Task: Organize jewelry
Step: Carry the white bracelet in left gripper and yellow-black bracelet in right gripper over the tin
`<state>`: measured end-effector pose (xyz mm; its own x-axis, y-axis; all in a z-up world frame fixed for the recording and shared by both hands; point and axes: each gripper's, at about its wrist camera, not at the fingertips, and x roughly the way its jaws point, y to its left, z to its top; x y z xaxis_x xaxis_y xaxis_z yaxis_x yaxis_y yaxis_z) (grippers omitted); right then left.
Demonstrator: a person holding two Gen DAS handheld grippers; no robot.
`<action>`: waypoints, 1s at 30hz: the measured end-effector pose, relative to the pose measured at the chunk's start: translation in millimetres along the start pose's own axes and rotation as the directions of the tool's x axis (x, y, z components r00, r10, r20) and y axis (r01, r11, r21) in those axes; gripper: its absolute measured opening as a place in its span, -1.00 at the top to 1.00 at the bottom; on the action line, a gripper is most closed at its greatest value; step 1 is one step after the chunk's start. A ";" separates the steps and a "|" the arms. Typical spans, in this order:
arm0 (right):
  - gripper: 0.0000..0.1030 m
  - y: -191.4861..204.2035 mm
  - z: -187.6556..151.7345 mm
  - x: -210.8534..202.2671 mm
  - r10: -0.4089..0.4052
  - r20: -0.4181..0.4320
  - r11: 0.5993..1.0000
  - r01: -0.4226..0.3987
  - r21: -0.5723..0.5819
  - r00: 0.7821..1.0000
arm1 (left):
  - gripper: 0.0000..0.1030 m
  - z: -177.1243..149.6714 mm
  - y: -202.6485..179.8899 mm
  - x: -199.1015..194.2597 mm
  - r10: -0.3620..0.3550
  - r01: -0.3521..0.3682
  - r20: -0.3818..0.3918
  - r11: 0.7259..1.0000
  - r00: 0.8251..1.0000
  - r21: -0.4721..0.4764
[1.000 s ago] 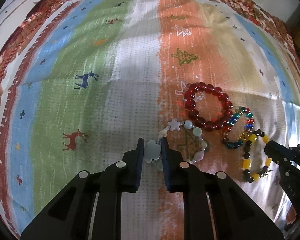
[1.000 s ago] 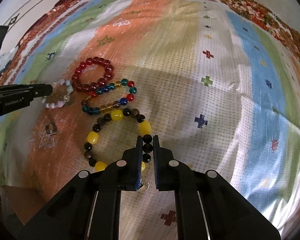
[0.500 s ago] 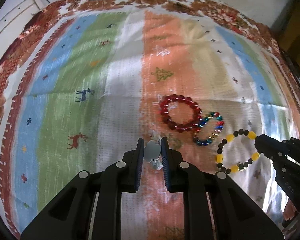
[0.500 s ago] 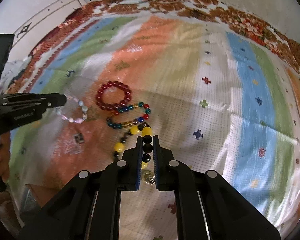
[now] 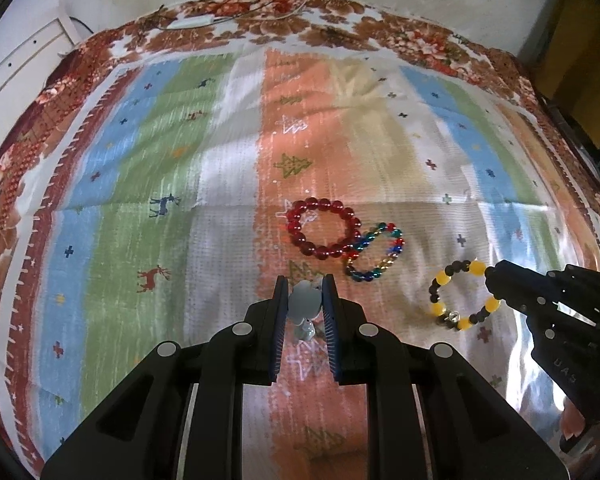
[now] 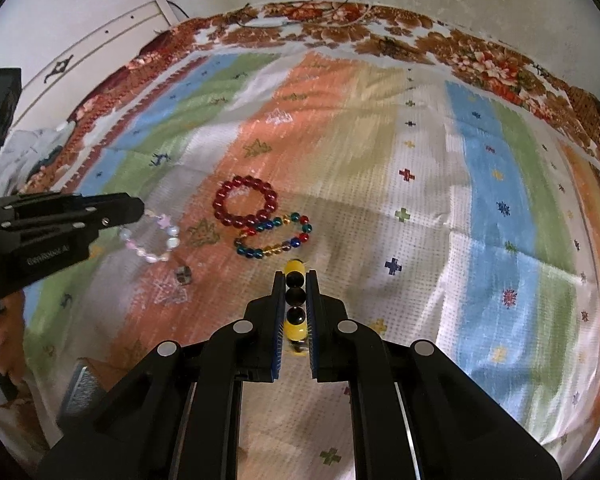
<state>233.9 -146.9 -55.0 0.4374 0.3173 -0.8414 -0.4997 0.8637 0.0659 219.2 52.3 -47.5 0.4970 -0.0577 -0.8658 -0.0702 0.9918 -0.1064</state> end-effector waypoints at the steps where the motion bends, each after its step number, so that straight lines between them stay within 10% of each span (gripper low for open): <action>1: 0.79 1.4 -0.4 -3.5 0.002 0.005 1.000 -0.002 -0.001 1.000 | 0.68 -0.3 -0.9 -2.3 -0.002 0.002 0.004 1.000 1.000 0.000; 30: 0.79 39.2 -27.5 -69.2 -0.022 0.109 0.998 0.027 -0.052 0.994 | 0.68 -43.0 -24.0 -64.1 -0.042 0.039 0.086 0.999 0.995 0.036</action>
<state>163.5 -145.7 -9.0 0.5271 0.3393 -0.7791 -0.5256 0.8506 0.0148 151.9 27.4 -10.5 0.5721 -0.0896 -0.8153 -0.0198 0.9922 -0.1229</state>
